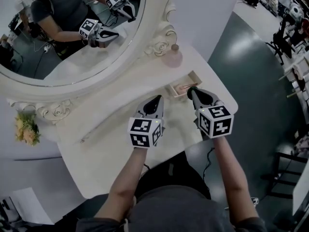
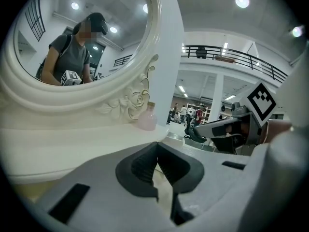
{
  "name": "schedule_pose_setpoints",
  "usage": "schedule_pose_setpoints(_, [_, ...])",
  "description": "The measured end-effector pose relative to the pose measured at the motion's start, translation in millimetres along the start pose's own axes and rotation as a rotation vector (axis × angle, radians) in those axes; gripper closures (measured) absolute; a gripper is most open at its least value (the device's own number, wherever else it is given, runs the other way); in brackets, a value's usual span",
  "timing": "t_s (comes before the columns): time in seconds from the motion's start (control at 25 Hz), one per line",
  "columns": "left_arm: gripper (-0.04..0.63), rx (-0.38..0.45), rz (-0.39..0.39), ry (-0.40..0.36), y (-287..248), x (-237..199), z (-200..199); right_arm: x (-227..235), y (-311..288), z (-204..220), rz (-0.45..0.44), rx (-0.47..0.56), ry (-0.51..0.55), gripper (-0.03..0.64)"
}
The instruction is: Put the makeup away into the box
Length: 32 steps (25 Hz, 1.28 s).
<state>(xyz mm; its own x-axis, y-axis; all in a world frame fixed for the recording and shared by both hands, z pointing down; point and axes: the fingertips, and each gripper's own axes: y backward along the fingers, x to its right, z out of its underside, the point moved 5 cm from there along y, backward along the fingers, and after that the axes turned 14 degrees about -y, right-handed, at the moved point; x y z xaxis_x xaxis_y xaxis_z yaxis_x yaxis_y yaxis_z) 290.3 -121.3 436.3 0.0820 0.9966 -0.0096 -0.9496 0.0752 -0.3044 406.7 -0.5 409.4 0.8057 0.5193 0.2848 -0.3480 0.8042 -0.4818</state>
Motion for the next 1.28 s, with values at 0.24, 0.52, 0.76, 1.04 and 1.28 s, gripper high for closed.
schedule_pose_setpoints(0.24, [0.589, -0.003, -0.071, 0.004, -7, 1, -7, 12, -22, -8, -0.066, -0.06, 0.05, 0.611])
schedule_pose_setpoints(0.52, [0.589, -0.016, -0.163, 0.028, -9, -1, -7, 16, -50, -10, -0.156, -0.147, 0.108, 0.611])
schedule_pose_setpoints(0.76, [0.589, -0.034, -0.237, 0.051, -5, -8, -1, 14, -72, -3, -0.206, -0.23, 0.159, 0.611])
schedule_pose_setpoints(1.04, [0.589, -0.046, -0.29, 0.072, -2, -11, 3, 10, -87, 7, -0.246, -0.305, 0.199, 0.611])
schedule_pose_setpoints(1.28, [0.589, -0.05, -0.312, 0.079, -1, -15, 5, 6, -96, 17, -0.258, -0.369, 0.239, 0.611])
